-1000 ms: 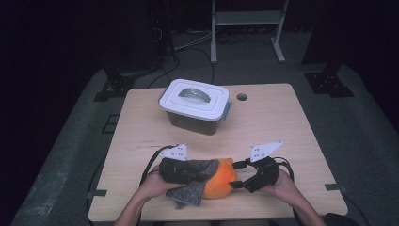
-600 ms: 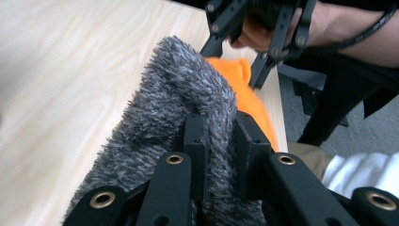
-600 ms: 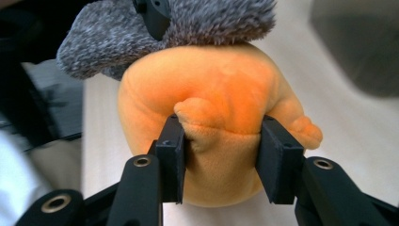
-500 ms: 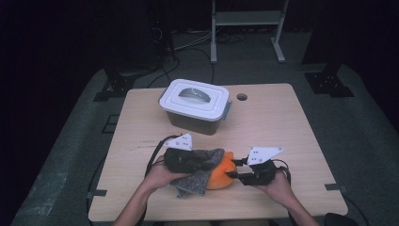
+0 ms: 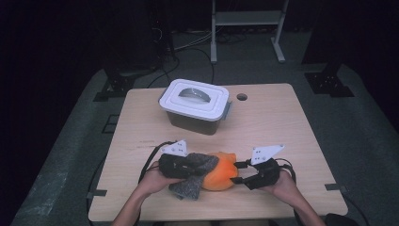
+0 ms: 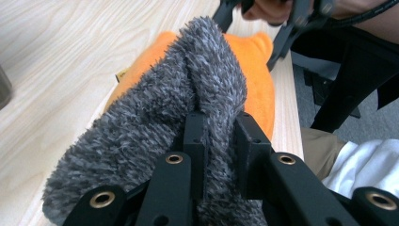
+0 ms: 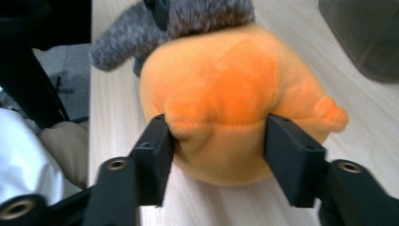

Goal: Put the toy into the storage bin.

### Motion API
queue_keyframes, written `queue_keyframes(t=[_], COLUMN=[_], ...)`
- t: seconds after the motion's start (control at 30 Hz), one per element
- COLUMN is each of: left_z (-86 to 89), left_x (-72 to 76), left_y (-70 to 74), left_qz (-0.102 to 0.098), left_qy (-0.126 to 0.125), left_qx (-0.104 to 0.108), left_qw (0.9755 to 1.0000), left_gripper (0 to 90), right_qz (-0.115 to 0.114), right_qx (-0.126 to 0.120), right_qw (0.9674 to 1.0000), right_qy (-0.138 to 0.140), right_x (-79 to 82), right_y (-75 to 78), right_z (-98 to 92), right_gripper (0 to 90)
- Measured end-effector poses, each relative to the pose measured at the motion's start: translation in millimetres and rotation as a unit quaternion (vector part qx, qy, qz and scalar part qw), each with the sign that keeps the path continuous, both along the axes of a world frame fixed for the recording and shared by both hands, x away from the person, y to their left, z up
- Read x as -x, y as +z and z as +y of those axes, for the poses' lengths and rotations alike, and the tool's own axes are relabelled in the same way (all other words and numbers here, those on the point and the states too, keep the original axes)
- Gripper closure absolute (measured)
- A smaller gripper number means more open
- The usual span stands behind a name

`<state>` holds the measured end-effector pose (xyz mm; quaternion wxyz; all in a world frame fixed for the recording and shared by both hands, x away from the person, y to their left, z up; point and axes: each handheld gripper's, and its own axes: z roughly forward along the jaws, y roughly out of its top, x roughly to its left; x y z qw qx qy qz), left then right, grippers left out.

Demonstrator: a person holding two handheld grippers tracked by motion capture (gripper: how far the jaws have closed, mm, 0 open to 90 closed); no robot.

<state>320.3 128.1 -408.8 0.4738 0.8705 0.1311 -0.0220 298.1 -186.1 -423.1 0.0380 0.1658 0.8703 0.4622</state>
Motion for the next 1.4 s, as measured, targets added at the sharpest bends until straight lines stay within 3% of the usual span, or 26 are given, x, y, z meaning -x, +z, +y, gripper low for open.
queue_keyframes(t=[0.13,0.2,0.23,0.3,0.4,0.47,0.57,0.67,0.7,0.77,0.8,0.87,0.9,1.0,1.1,1.17,1.23,1.3,1.4], left_z=[-7.4,-15.2,-17.2,-17.6,-10.6,-7.1,-5.7,-13.6,-16.2,-18.7,-20.0,-25.0,-27.1,-32.5,-36.8,-37.2,-33.6,-28.8,-22.6], left_x=[-0.5,0.1,0.0,-1.2,-2.8,-2.6,-3.0,-4.5,-5.0,-6.7,-8.1,-9.5,-10.2,-11.1,-11.3,-12.9,-13.7,-13.3,-8.3], left_y=[0.3,2.4,3.3,5.5,8.8,9.4,6.9,1.1,0.3,0.3,0.8,2.8,3.9,6.0,5.9,5.5,7.7,13.0,27.2], left_qz=[0.006,-0.002,-0.004,-0.006,-0.003,-0.003,0.002,0.007,0.009,0.013,0.016,0.013,0.013,0.013,0.015,0.01,0.01,0.005,-0.007], left_qy=[-0.003,-0.008,-0.01,-0.007,-0.004,-0.003,-0.002,-0.001,0.002,0.007,0.007,0.012,0.013,0.012,0.008,0.007,0.012,0.016,0.008], left_qx=[0.014,0.014,0.012,0.018,0.031,0.034,0.035,0.029,0.031,0.039,0.045,0.042,0.042,0.042,0.042,0.036,0.04,0.046,0.06], left_qw=[0.9999,0.9999,0.9999,0.9998,0.9995,0.9994,0.9994,0.9996,0.9995,0.9991,0.9988,0.999,0.9989,0.999,0.999,0.9993,0.9991,0.9988,0.9982], left_gripper=[77.1,77.1,77.1,77.1,77.1,76.9,76.8,76.8,76.8,76.8,76.9,76.9,76.9,76.9,77.0,76.9,77.0,76.9,76.9], right_qz=[-0.023,-0.041,-0.058,-0.066,-0.042,0.019,0.077,0.091,0.073,0.034,0.011,-0.011,-0.035,-0.082,-0.107,-0.112,-0.105,-0.093,-0.068], right_qx=[-0.008,0.013,0.032,0.036,0.022,-0.019,-0.054,-0.056,-0.038,-0.016,-0.009,0.002,0.021,0.066,0.094,0.101,0.091,0.075,0.035], right_qw=[0.9996,0.9989,0.9976,0.9967,0.9976,0.9974,0.9922,0.9906,0.9921,0.9943,0.9954,0.9967,0.9965,0.9923,0.987,0.9857,0.9885,0.9915,0.9965], right_qy=[-0.017,-0.018,-0.022,-0.031,-0.05,-0.067,-0.081,-0.086,-0.095,-0.1,-0.095,-0.081,-0.073,-0.065,-0.074,-0.075,-0.061,-0.052,-0.034], right_x=[4.2,6.7,8.1,7.3,-1.2,-14.7,-26.1,-29.1,-27.4,-21.7,-17.5,-10.8,-5.4,2.2,-0.4,-4.7,-9.3,-11.7,-9.9], right_y=[9.2,7.5,4.5,1.8,2.5,-1.1,-7.0,-8.7,-4.4,4.5,9.9,17.2,19.6,16.6,10.2,7.6,8.6,12.7,19.5], right_z=[3.6,12.2,17.4,17.1,6.2,-10.2,-24.9,-25.5,-21.9,-18.3,-16.5,-11.4,-4.8,9.0,17.7,19.3,16.7,14.5,16.4], right_gripper=[30.2,27.2,28.8,42.8,53.7,57.2,57.5,48.7,39.5,32.9,31.0,28.2,24.9,18.9,18.4,31.7,50.1,57.1,59.8])
